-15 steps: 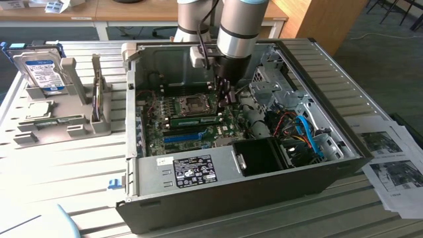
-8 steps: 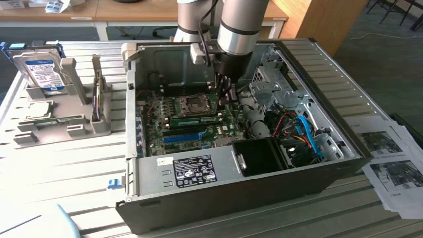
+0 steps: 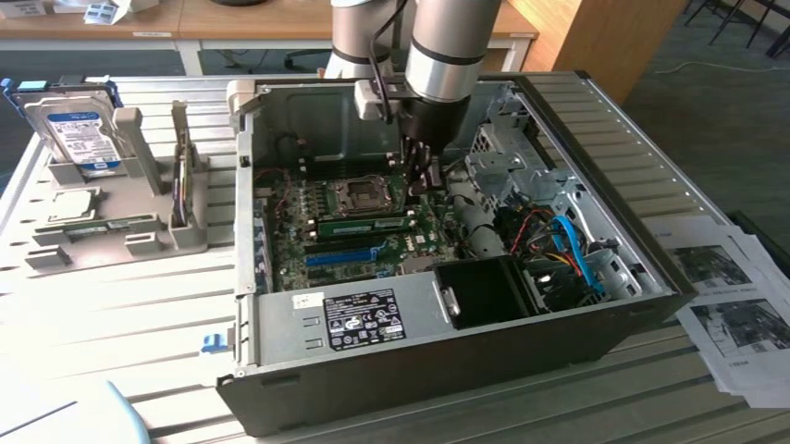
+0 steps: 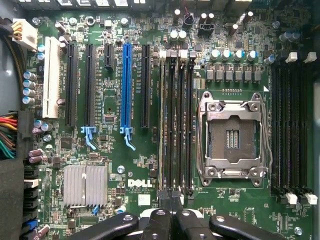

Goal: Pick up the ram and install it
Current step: 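Press down the ram until it locks into place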

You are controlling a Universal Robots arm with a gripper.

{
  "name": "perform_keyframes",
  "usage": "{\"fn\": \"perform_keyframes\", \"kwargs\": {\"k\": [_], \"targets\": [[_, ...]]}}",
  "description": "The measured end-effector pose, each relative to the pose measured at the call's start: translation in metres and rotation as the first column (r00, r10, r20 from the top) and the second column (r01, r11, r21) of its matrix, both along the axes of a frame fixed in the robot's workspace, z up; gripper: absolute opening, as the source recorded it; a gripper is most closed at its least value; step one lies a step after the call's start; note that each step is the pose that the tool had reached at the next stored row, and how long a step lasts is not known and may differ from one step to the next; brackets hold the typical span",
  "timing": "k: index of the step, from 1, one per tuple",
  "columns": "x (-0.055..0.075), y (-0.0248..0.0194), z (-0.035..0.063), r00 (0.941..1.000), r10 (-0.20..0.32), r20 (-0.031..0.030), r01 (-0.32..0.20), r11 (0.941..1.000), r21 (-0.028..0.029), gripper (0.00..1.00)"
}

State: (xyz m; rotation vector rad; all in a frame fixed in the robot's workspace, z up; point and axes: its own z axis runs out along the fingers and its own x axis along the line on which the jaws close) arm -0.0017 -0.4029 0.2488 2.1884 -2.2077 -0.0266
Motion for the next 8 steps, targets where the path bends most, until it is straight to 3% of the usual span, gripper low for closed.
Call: {"fn": "perform_keyframes", "kwargs": {"k": [8], "targets": [[-0.018, 0.0000, 0.0000, 1.0000, 0.000, 0.0045, 0.000, 1.0000, -0.0001, 0.09]]}}
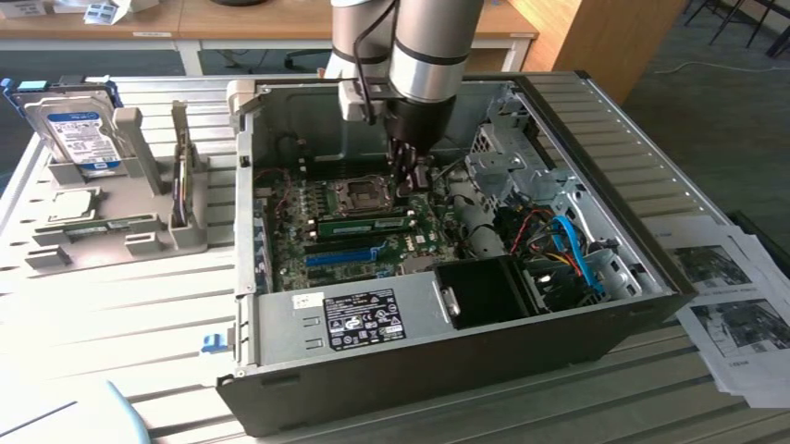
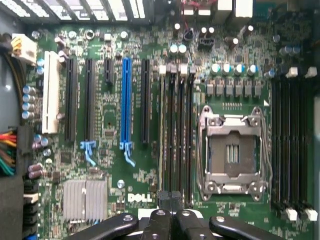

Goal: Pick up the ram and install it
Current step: 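Press down the ram until it locks into place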

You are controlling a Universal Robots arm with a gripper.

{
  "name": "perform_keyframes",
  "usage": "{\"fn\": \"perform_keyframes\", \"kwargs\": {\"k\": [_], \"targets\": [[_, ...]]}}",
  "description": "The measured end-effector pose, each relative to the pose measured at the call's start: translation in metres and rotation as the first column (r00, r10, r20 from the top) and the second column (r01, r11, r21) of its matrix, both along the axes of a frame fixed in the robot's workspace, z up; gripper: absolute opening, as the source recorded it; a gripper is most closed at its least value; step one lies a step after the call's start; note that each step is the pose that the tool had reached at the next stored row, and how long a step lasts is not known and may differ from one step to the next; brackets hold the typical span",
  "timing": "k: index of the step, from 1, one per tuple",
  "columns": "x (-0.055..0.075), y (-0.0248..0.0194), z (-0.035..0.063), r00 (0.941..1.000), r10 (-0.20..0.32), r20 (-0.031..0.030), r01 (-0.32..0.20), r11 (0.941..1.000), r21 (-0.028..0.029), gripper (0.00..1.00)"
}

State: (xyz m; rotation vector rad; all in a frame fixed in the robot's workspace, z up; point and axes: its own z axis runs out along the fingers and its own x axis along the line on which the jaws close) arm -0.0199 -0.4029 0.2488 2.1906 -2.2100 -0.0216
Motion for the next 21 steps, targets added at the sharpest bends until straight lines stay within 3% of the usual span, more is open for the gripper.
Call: {"fn": "perform_keyframes", "kwargs": {"k": [21], "targets": [[-0.056, 0.0000, 0.0000, 0.9999, 0.000, 0.0147, 0.000, 1.0000, 0.0001, 0.09]]}}
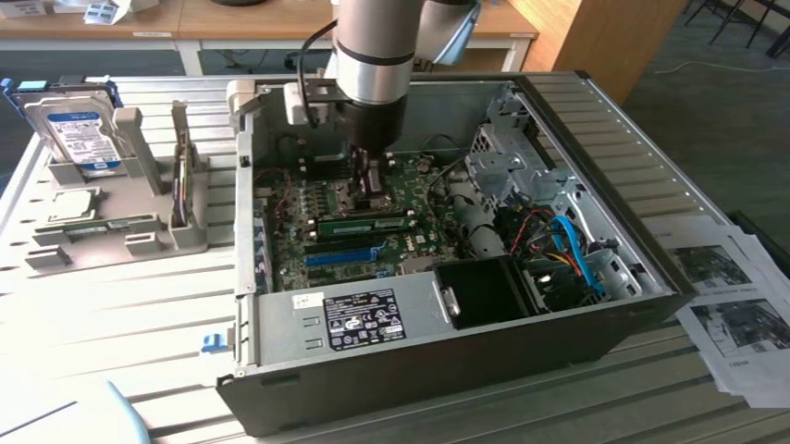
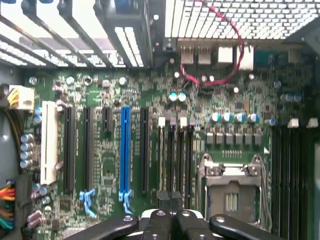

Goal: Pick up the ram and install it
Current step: 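Press down the ram until it locks into place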

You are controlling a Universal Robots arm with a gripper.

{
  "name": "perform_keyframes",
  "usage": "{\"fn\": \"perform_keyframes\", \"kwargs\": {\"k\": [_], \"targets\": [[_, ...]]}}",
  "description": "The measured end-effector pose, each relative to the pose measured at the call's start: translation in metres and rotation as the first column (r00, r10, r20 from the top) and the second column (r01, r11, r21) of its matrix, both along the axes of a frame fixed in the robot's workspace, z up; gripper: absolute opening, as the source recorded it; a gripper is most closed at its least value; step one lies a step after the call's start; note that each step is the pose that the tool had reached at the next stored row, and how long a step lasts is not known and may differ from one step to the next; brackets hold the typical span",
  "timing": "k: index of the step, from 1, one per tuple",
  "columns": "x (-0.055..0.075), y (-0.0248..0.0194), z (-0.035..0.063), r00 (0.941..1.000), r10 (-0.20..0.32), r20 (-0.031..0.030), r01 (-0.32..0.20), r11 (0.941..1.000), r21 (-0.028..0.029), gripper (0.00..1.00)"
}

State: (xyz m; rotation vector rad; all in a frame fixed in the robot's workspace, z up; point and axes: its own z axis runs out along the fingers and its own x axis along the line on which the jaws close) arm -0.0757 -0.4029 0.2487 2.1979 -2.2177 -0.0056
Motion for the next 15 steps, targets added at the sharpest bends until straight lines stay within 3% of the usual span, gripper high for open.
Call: {"fn": "perform_keyframes", "kwargs": {"k": [10, 15], "targets": [[-0.023, 0.0000, 0.0000, 1.0000, 0.000, 0.0061, 0.000, 1.0000, -0.0001, 0.09], [-0.024, 0.0000, 0.0000, 1.0000, 0.000, 0.0064, 0.000, 1.0000, -0.0001, 0.09]]}}
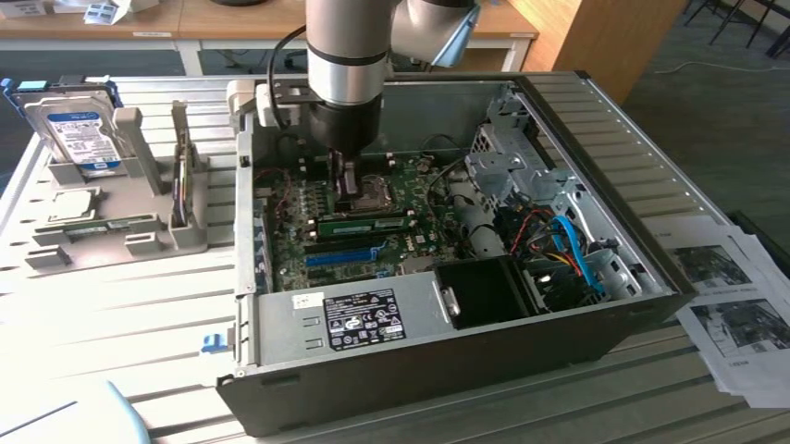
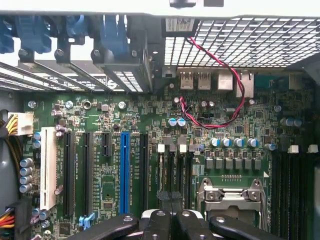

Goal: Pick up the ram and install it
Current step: 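Press down the ram until it locks into place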

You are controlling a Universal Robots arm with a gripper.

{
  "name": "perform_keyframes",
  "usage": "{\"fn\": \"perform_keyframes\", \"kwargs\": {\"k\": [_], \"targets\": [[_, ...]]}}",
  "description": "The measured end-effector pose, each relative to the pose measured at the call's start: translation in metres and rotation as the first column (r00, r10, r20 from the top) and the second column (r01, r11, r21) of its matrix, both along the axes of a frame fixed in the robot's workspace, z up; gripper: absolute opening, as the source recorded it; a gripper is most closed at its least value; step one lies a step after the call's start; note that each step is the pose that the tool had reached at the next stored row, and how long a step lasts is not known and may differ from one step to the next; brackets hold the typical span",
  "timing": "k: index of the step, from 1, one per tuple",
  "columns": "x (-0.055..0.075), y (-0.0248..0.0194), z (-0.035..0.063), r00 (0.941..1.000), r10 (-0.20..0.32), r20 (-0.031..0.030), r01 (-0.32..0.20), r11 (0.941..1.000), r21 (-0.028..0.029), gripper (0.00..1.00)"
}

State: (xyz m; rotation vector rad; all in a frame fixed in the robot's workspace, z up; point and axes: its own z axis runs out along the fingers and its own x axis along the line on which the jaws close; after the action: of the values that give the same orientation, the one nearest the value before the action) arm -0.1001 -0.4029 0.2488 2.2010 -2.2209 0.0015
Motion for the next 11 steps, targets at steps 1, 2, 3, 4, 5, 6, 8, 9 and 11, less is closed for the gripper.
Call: {"fn": "perform_keyframes", "kwargs": {"k": [1, 2, 3, 4, 5, 6, 8, 9, 11], "targets": [[0.0000, 0.0000, 0.0000, 1.0000, 0.000, 0.0000, 0.000, 1.0000, 0.0000, 0.09], [-0.0006, 0.0000, 0.0000, 1.0000, 0.000, 0.0000, 0.000, 1.0000, 0.0001, 0.09], [-0.0018, -0.0001, 0.0000, 1.0000, 0.000, 0.0001, 0.000, 1.0000, 0.0000, 0.09], [-0.0028, -0.0001, 0.0000, 1.0000, 0.000, 0.0001, 0.000, 1.0000, -0.0001, 0.09], [-0.0038, 0.0000, 0.0000, 1.0000, 0.000, 0.0005, 0.000, 1.0000, 0.0000, 0.09], [-0.0048, 0.0000, 0.0000, 1.0000, 0.000, 0.0006, 0.000, 1.0000, 0.0001, 0.09], [-0.0052, 0.0000, 0.0000, 1.0000, 0.000, 0.0008, 0.000, 1.0000, 0.0000, 0.09], [-0.0052, 0.0000, 0.0000, 1.0000, 0.000, 0.0008, 0.000, 1.0000, 0.0000, 0.09], [-0.0053, 0.0000, 0.0000, 1.0000, 0.000, 0.0007, 0.000, 1.0000, 0.0001, 0.09]]}}
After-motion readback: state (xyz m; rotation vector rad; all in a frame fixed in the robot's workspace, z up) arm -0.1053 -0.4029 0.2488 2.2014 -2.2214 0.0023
